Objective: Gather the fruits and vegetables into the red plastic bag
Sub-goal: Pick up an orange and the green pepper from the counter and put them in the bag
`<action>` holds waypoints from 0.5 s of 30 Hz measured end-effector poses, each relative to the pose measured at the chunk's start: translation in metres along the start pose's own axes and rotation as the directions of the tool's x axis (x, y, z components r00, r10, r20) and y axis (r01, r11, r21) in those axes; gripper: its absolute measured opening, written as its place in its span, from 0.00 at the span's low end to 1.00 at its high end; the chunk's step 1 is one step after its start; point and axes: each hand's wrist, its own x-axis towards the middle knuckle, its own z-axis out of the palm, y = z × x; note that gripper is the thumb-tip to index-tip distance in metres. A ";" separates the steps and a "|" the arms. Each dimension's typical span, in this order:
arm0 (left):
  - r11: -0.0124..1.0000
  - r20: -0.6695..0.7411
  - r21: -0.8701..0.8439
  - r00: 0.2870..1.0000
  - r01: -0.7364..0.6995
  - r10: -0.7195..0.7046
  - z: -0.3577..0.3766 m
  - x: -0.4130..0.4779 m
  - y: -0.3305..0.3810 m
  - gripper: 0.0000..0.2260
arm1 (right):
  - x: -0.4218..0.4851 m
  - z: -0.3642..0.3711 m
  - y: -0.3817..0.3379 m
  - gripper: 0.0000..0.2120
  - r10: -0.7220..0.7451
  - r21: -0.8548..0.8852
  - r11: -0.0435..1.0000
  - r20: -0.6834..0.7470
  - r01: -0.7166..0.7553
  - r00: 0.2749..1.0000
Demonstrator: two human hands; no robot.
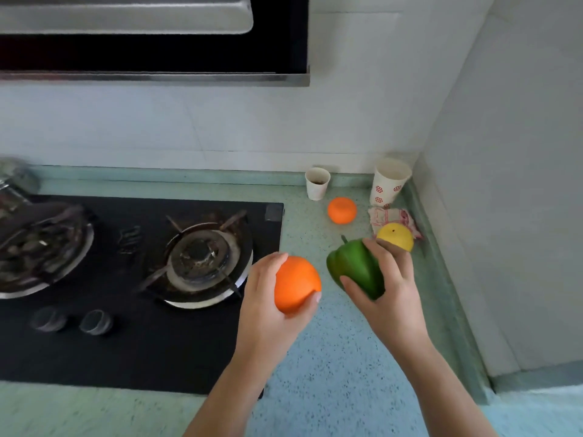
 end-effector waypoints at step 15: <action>0.979 -0.228 -0.002 0.953 0.204 -0.200 -0.121 -0.081 -0.033 0.29 | -0.056 0.074 -0.103 0.30 -0.208 0.093 0.977 0.193 0.193 0.959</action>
